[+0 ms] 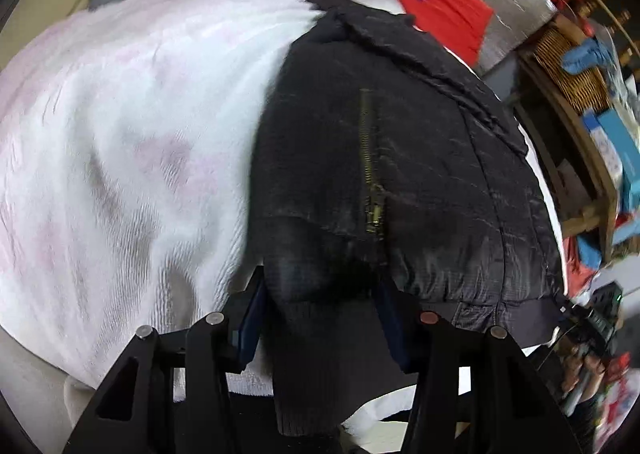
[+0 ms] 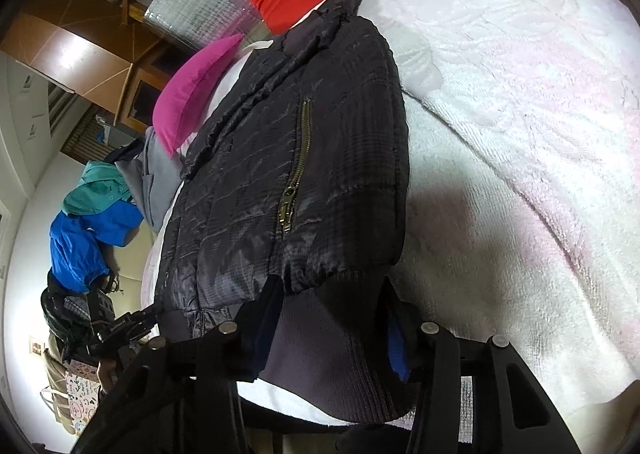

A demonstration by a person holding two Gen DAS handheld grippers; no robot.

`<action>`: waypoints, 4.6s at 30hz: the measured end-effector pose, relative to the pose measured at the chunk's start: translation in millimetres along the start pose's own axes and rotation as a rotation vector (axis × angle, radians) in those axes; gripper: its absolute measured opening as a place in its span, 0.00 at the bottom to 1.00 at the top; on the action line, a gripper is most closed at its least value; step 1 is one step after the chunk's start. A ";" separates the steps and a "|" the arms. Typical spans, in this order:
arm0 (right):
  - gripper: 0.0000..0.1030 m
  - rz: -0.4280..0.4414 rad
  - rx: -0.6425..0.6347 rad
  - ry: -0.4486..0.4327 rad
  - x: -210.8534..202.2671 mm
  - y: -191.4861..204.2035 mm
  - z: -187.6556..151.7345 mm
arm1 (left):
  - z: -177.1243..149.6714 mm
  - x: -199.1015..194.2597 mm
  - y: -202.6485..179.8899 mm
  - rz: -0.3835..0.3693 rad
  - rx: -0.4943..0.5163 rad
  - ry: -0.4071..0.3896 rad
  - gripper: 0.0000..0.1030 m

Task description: Fold large clothes

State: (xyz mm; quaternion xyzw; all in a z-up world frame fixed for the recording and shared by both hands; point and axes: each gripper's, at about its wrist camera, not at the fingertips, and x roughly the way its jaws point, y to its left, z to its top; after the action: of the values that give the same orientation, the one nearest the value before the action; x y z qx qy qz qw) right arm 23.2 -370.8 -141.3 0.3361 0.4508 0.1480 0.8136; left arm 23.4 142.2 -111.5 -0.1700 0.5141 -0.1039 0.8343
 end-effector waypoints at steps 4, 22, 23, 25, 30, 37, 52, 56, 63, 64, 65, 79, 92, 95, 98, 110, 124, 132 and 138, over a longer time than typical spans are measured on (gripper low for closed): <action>0.42 -0.015 -0.017 0.010 0.9 1.0 0.4 | -0.9 8.3 10.6 -0.014 -0.047 0.017 0.47; 0.10 0.008 -0.109 -0.010 -40.3 39.5 10.7 | 4.3 -49.3 -36.3 -0.036 0.060 -0.127 0.17; 0.10 -0.003 -0.100 0.000 -38.4 34.8 9.3 | 2.0 -45.8 -35.9 -0.033 0.059 -0.114 0.17; 0.13 -0.015 -0.053 0.036 -25.5 17.2 7.4 | 0.6 -23.4 -33.2 -0.003 0.055 -0.052 0.19; 0.20 0.046 0.052 0.032 -8.8 -8.6 0.8 | -2.8 -2.6 -25.2 0.038 -0.023 -0.006 0.35; 0.34 0.039 0.052 0.053 11.0 -5.0 5.5 | 0.9 19.2 -36.5 0.044 -0.009 0.000 0.41; 0.11 0.086 -0.030 0.009 -43.4 25.5 -24.9 | -33.2 -44.2 -68.0 0.142 0.100 -0.136 0.17; 0.11 0.136 -0.002 -0.013 -57.1 20.2 -45.3 | -42.9 -54.7 -75.7 0.143 0.114 -0.157 0.17; 0.11 0.162 0.013 -0.026 -67.4 22.0 -59.4 | -55.8 -72.6 -79.3 0.157 0.152 -0.180 0.17; 0.11 0.167 0.013 -0.027 -70.8 20.6 -60.1 | -56.4 -73.2 -79.2 0.156 0.152 -0.179 0.17; 0.11 0.170 0.011 -0.028 -73.0 20.1 -60.4 | -56.6 -73.1 -79.2 0.157 0.152 -0.179 0.17; 0.11 0.196 -0.027 -0.018 -82.7 21.5 -57.1 | -58.2 -76.8 -76.9 0.160 0.162 -0.180 0.17; 0.11 0.290 -0.011 -0.046 -104.6 23.0 -52.8 | -43.0 -110.6 -60.9 0.001 0.098 -0.197 0.17; 0.11 0.346 -0.010 -0.076 -113.6 29.3 -35.4 | -19.2 -123.0 -62.5 -0.057 0.086 -0.230 0.17; 0.11 0.394 -0.026 -0.122 -121.0 39.4 -8.5 | 7.3 -130.4 -66.9 -0.089 0.081 -0.277 0.17; 0.11 0.383 -0.112 -0.262 -108.0 94.3 131.5 | 142.2 -117.3 -103.8 -0.045 0.135 -0.435 0.17; 0.10 0.279 -0.034 -0.249 -5.9 104.0 279.0 | 276.7 -16.9 -102.1 0.098 0.080 -0.394 0.17; 0.10 0.163 0.045 -0.177 84.9 70.3 337.2 | 327.8 70.6 -93.7 0.165 0.043 -0.293 0.17; 0.11 0.082 0.112 -0.125 140.0 36.9 355.6 | 344.6 135.3 -84.2 0.227 0.037 -0.201 0.18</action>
State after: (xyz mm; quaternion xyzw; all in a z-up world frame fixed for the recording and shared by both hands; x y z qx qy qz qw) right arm 398.6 -414.7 -74.2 0.4078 0.3927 0.1344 0.8133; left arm 392.1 78.6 -47.4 -0.1050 0.4420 -0.0009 0.8909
